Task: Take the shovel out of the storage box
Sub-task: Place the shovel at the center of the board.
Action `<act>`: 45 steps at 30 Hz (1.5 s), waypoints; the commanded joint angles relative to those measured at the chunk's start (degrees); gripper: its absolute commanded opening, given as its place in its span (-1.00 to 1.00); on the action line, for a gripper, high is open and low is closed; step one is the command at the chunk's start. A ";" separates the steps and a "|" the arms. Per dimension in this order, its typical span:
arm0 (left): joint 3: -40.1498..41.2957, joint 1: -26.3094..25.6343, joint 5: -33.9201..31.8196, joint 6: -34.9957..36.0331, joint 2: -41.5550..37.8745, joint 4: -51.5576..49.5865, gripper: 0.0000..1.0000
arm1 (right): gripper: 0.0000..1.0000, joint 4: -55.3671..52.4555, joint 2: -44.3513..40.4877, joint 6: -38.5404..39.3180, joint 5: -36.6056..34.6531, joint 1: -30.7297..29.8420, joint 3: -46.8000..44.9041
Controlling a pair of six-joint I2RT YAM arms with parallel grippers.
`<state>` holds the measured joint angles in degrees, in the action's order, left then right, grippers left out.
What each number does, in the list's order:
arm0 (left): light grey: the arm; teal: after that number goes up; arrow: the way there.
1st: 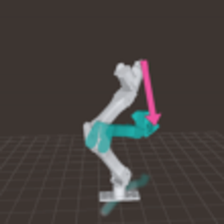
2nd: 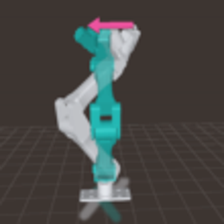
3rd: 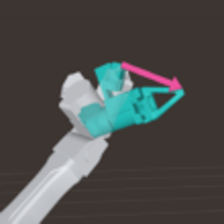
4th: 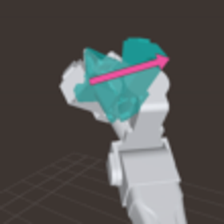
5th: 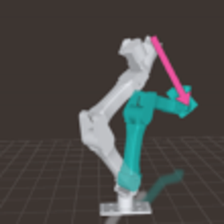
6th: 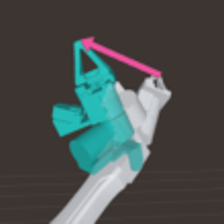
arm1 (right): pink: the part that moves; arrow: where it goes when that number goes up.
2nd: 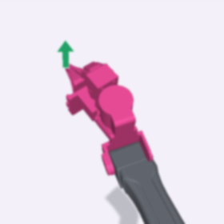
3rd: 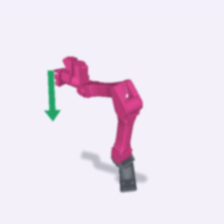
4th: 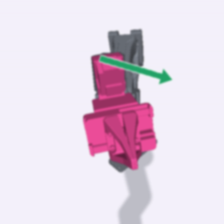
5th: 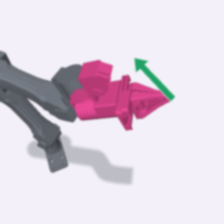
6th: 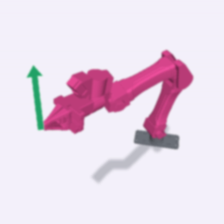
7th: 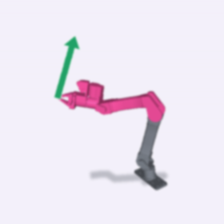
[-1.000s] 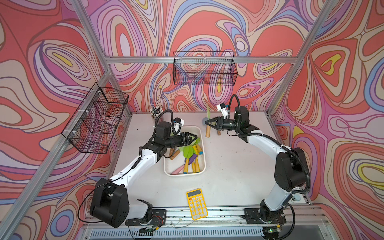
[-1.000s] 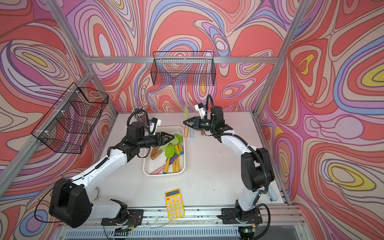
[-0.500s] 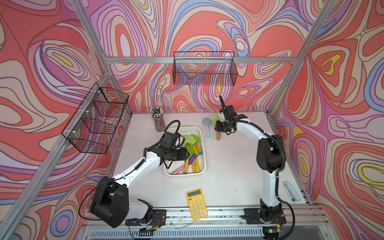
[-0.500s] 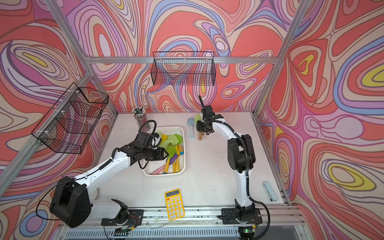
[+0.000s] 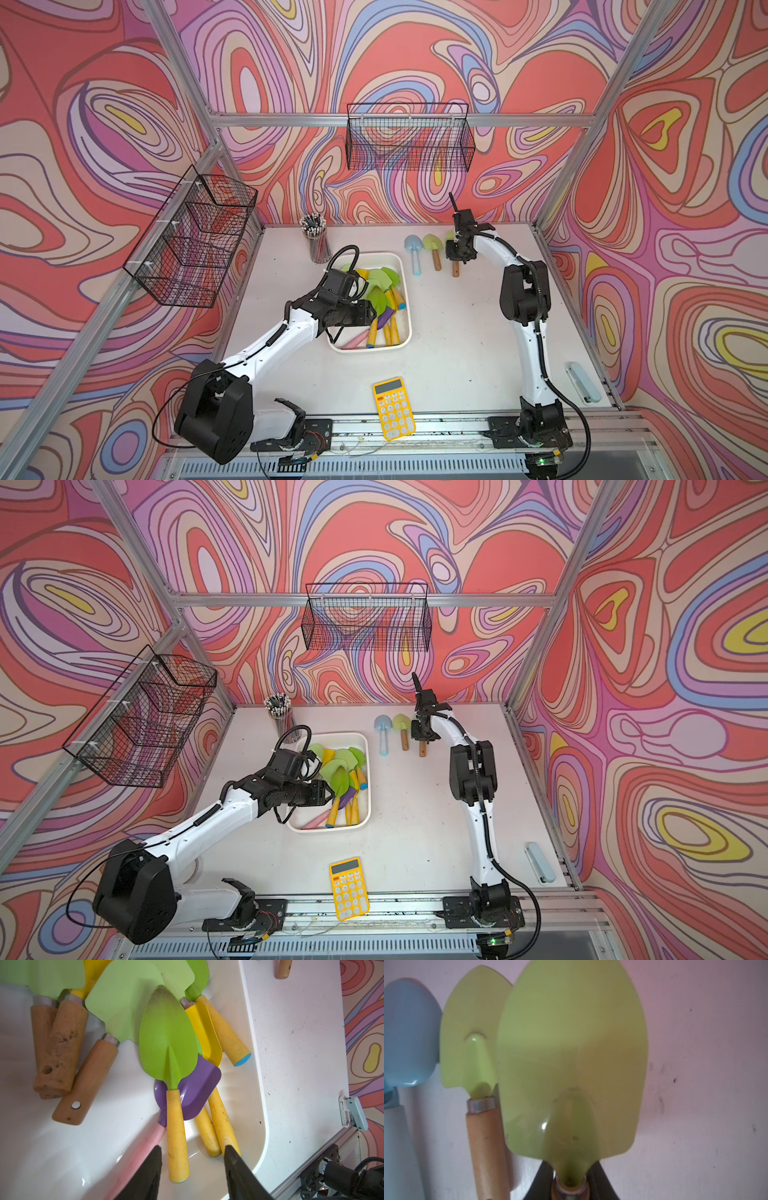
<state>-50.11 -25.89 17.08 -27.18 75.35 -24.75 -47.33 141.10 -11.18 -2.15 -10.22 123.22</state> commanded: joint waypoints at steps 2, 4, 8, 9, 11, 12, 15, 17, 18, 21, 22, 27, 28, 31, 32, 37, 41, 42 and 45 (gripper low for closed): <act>0.80 -0.29 -0.81 0.72 -1.16 -1.68 0.05 | -0.86 -2.73 3.47 1.07 -0.58 0.02 5.62; 0.76 -0.28 -1.00 0.85 -1.24 -1.72 0.05 | -0.85 -3.16 4.96 1.24 -1.00 0.08 7.31; 0.49 -0.26 -1.12 0.91 -1.19 -2.05 0.05 | -0.82 -3.34 7.12 1.16 -1.27 0.71 9.56; 0.41 -0.24 -1.06 0.92 -1.10 -2.04 0.05 | -0.81 -3.45 7.62 1.16 -1.36 0.86 10.04; 0.21 -0.25 -1.05 0.90 -0.96 -2.02 0.05 | -0.74 -3.77 8.60 1.21 -1.07 1.15 10.87; 0.27 -0.22 -1.05 0.94 -0.91 -2.03 0.05 | -0.71 -3.89 8.97 1.20 -1.05 1.25 11.14; 0.18 -0.30 -1.04 0.85 -0.80 -2.10 0.05 | -0.61 -3.96 9.54 1.29 -1.27 1.25 11.37; 0.17 -0.25 -1.04 0.90 -0.74 -2.19 0.05 | -0.57 -3.78 9.54 1.37 -1.35 1.29 11.30; 0.18 -0.28 -1.04 0.90 -0.75 -2.23 0.05 | -0.55 -3.65 9.55 1.41 -1.36 1.34 11.30; 0.27 -0.28 -1.13 0.95 -0.73 -2.27 0.05 | -0.47 -3.56 9.53 1.42 -1.08 1.40 11.65; 0.35 -0.23 -1.08 0.90 -0.73 -2.32 0.05 | -0.45 -3.71 9.65 1.46 -1.09 1.50 11.88; 0.57 -0.27 -1.08 0.81 -0.90 -2.42 0.05 | -0.40 -4.51 9.91 1.55 -0.65 1.67 13.34; 0.70 -0.23 -1.13 0.81 -0.90 -2.53 0.05 | -0.39 -4.52 9.70 1.59 -0.60 1.69 13.36; 0.60 -0.47 -1.84 0.97 -1.00 -3.13 0.05 | -0.35 -4.69 8.40 1.60 -0.68 1.62 12.80; 0.56 -0.69 -2.30 1.11 -1.02 -3.44 0.05 | -0.34 -4.25 7.33 1.58 -0.64 1.65 12.04; -0.43 -2.64 -4.80 1.89 0.46 -5.13 0.05 | -0.26 -0.94 -1.43 0.40 0.01 1.62 5.46; -0.96 -4.24 -6.98 2.05 2.19 -5.84 0.05 | -0.26 1.93 -10.22 -1.05 -0.25 1.60 -2.52; -0.79 -4.58 -7.62 1.94 2.55 -5.84 0.04 | -0.26 3.27 -12.84 -1.47 0.10 1.53 -5.45; -0.09 -5.27 -7.75 1.64 3.71 -4.73 0.02 | -0.26 6.60 -20.04 -3.01 1.48 1.08 -13.73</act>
<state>-50.00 -30.55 11.31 -26.15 78.02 -28.12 -44.77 127.37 -12.25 -1.65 -8.95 114.02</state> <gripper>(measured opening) 0.511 0.369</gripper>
